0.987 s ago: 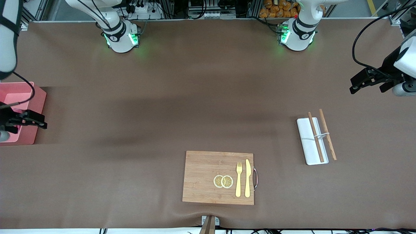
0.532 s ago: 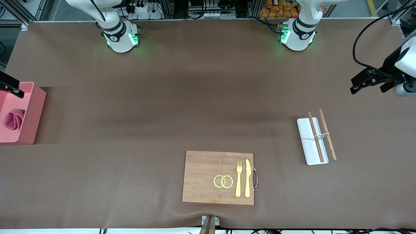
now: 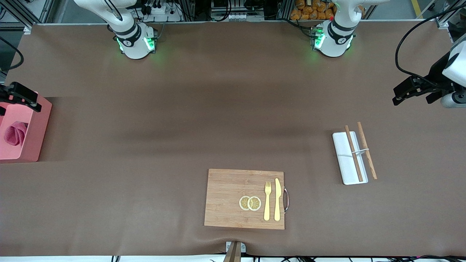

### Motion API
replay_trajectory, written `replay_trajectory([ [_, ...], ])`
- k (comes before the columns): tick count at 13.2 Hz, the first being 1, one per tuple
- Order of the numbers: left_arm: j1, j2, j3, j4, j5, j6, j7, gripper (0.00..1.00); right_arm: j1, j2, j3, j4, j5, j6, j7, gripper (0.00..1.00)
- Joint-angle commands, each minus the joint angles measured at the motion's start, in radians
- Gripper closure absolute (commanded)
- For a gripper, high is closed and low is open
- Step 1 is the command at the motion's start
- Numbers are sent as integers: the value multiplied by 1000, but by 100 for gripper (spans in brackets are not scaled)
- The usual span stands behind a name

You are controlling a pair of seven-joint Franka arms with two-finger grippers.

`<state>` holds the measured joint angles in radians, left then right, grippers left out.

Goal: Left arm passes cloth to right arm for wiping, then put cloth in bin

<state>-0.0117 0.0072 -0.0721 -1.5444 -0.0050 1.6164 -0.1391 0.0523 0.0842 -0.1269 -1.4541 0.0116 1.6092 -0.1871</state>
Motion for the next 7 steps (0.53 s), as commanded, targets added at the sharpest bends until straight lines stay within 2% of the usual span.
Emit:
replay_trajectory([
  [1,-1,-4,0,1,20,3,12,0,-16,-49,30,-46,-25,12,18,0],
  [7,-1,-30,-2,-11,20,-6,12,0,-14,-43,30,-37,-30,17,20,0],
])
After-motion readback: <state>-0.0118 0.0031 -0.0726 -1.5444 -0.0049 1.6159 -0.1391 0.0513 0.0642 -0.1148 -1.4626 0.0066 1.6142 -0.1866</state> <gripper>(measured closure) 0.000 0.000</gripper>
